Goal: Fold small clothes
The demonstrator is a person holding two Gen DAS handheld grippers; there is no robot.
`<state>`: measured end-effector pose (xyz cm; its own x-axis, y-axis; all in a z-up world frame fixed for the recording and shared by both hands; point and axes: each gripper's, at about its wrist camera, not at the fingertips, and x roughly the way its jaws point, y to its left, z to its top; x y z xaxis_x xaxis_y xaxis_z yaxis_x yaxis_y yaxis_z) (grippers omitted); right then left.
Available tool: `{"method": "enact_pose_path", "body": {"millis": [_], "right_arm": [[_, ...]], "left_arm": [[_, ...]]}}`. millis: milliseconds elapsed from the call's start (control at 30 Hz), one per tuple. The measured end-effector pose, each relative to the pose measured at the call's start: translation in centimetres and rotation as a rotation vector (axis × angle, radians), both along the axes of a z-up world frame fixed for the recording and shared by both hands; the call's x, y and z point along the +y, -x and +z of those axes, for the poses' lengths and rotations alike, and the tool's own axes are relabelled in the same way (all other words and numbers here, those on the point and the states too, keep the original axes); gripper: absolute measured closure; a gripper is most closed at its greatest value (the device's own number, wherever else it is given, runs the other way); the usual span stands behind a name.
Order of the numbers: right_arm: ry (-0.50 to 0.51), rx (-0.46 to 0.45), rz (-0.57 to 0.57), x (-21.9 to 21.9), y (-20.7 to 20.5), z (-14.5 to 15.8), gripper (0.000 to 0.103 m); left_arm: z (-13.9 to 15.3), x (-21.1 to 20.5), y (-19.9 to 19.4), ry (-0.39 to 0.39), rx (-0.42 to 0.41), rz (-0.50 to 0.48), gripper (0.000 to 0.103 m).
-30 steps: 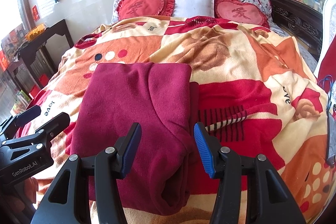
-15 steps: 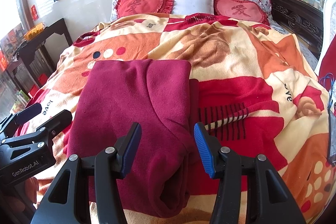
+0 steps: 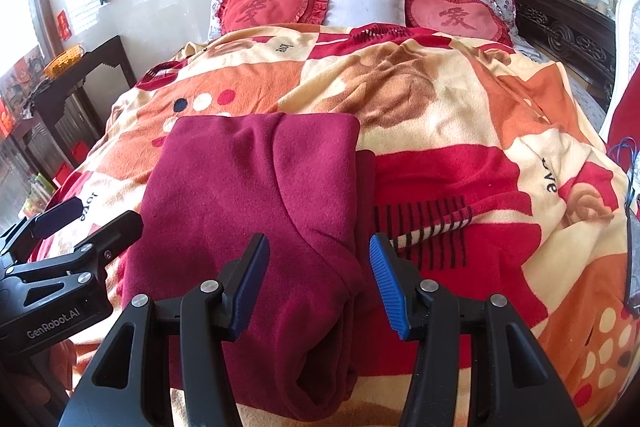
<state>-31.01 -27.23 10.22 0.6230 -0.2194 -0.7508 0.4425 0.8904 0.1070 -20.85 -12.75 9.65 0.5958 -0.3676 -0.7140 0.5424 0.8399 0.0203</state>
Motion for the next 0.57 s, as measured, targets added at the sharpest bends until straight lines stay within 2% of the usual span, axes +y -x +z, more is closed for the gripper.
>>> {"method": "enact_pose_path", "body": {"millis": [267, 400, 567], "right_arm": [[-0.008, 0.008, 0.005, -0.4, -0.2, -0.1, 0.068], [-0.023, 0.005, 0.007, -0.5, -0.2, -0.2, 0.068], [-0.018, -0.001, 0.023, -1.6, -0.2, -0.1, 0.068]], "left_arm": [[-0.1, -0.3, -0.3, -0.007, -0.012, 0.000, 0.009], [0.1, -0.5, -0.1, 0.010, -0.032, -0.034, 0.009], [0.7, 0.8, -2.2, 0.037, 0.003, -0.013, 0.009]]}}
